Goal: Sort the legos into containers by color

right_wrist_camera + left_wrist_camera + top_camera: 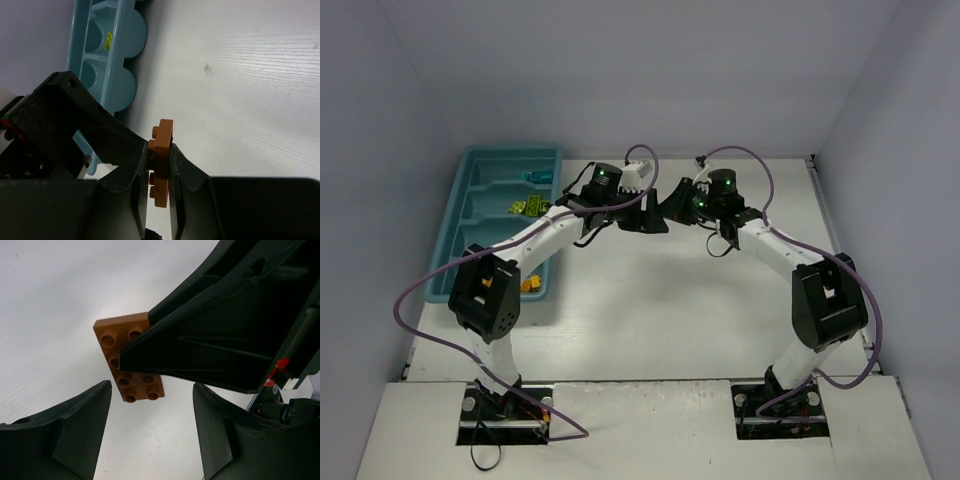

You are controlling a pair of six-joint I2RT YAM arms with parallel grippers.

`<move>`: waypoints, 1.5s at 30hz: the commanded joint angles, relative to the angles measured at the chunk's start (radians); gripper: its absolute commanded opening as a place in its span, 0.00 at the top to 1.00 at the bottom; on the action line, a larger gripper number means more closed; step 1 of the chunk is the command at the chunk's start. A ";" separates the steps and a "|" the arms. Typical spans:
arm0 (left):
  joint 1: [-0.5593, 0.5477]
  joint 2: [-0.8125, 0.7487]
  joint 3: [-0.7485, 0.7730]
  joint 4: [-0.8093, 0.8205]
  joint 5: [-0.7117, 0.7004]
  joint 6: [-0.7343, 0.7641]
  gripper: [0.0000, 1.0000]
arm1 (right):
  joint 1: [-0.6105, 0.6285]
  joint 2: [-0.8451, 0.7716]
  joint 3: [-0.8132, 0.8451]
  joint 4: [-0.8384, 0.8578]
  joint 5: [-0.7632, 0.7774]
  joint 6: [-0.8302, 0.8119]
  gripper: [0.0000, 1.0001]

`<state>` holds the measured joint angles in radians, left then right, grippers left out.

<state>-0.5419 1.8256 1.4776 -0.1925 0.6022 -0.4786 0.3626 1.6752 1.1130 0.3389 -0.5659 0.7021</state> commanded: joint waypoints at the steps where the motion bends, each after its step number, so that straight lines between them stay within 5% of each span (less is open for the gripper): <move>1: -0.006 -0.022 0.070 0.033 0.025 0.014 0.40 | 0.016 -0.066 0.028 0.080 -0.029 -0.001 1.00; 6: -0.006 -0.015 0.067 0.036 -0.010 0.012 0.44 | 0.029 -0.058 0.033 0.081 -0.032 0.000 1.00; 16: -0.006 -0.017 0.050 0.008 -0.027 0.009 0.82 | 0.045 -0.043 0.044 0.083 -0.034 0.002 0.95; 18: -0.003 -0.026 0.046 -0.002 -0.045 0.014 0.84 | 0.045 -0.045 0.044 0.081 -0.034 -0.001 0.82; 19: 0.000 -0.037 0.043 -0.015 -0.050 0.023 0.85 | 0.044 -0.045 0.044 0.081 -0.032 -0.004 0.58; 21: 0.014 -0.054 0.033 -0.039 -0.061 0.032 0.85 | 0.042 -0.045 0.048 0.081 -0.025 -0.013 0.27; 26: 0.078 -0.107 -0.025 -0.073 -0.090 0.034 0.85 | 0.006 -0.035 0.088 0.054 -0.012 -0.042 0.01; 35: 0.324 -0.267 -0.091 -0.284 -0.356 0.023 0.84 | -0.175 -0.075 0.127 -0.050 0.008 -0.137 0.00; 45: 0.537 -0.302 -0.119 -0.412 -0.544 -0.054 0.80 | -0.212 -0.111 0.061 -0.072 0.004 -0.158 0.00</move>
<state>-0.0505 1.5532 1.3521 -0.5510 0.1307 -0.4957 0.1448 1.6218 1.1831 0.2363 -0.5488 0.5671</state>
